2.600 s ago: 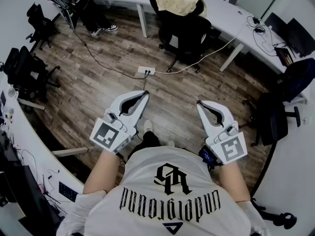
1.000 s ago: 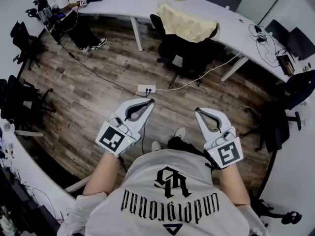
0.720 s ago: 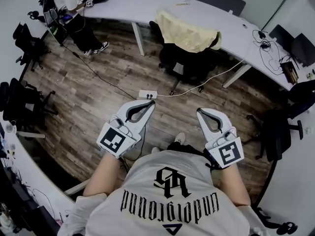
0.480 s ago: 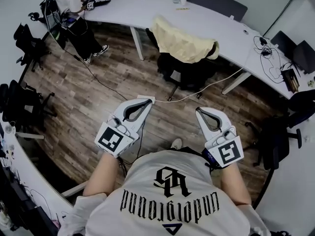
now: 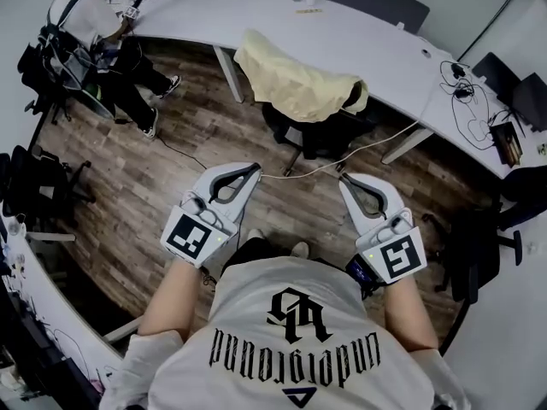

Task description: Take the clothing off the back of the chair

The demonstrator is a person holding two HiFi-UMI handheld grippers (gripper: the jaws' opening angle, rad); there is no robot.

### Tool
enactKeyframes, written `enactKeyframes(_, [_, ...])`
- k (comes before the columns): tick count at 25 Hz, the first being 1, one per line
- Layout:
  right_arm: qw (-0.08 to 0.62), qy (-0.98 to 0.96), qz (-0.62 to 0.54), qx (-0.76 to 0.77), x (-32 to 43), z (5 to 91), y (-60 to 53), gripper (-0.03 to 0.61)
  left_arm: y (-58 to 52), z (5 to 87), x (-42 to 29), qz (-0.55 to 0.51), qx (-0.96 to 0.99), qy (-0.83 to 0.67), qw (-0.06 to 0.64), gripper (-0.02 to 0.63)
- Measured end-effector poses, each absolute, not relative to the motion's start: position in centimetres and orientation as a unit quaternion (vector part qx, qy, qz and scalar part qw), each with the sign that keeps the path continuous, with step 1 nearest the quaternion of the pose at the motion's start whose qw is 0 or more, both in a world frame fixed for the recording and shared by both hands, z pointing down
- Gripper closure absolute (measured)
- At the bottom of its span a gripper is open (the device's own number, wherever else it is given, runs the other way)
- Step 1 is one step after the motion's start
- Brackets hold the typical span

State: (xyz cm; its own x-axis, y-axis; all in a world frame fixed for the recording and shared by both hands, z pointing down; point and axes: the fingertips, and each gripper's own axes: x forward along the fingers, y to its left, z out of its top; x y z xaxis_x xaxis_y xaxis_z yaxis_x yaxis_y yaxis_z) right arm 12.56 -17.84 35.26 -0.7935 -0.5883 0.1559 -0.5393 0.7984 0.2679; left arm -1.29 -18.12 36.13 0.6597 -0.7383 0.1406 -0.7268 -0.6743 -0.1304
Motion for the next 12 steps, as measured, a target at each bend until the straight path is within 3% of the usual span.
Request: enactKeyframes(12, [0.126, -0.929, -0.106, 0.330, 10.6, 34.6, -25.7, 0.568, -28.0, 36.1, -3.9, -0.113, -0.921, 0.369, 0.049, 0.563])
